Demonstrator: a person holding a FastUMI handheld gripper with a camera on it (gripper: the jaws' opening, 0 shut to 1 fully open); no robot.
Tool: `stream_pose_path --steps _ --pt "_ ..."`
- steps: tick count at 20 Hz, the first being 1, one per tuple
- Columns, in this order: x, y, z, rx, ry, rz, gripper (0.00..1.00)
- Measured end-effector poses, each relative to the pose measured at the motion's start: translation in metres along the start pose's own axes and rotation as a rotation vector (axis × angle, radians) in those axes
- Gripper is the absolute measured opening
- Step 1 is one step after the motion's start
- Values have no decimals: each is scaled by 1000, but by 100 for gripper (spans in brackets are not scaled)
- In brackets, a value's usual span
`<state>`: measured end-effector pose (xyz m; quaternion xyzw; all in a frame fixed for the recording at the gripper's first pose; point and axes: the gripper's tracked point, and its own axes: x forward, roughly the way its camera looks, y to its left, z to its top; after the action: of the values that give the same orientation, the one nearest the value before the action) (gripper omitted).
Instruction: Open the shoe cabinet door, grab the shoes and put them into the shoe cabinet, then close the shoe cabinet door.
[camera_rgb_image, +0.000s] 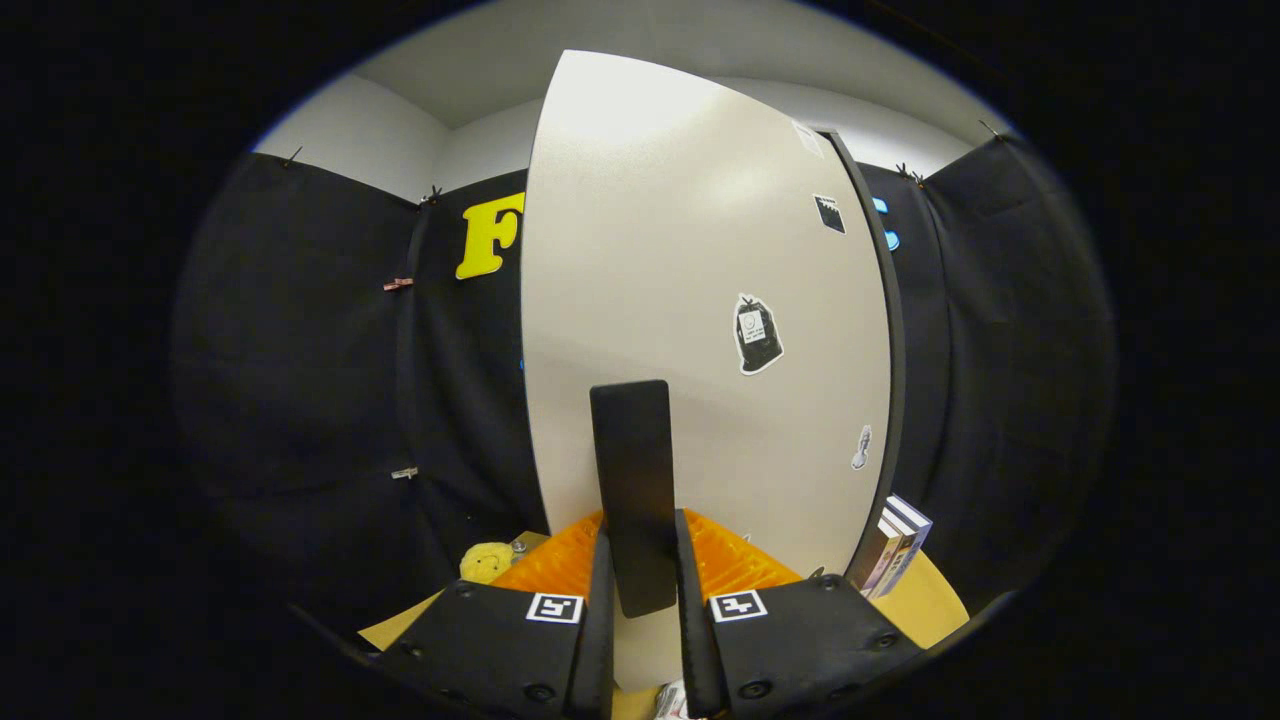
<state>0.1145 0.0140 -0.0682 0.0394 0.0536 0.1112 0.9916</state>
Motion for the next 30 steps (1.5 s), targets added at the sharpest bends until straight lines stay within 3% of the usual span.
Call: stream_pose_path --steps 7,18,23,28,30 --pt "-19 -19 5 -21 -21 16 31" --pt "-31 -48 21 -22 -84 -69 30" --pt "-42 -70 26 -30 -102 -155 30" --pt "-64 -104 32 -40 -115 -295 30" --pt "-73 -116 35 -28 -130 -342 18"
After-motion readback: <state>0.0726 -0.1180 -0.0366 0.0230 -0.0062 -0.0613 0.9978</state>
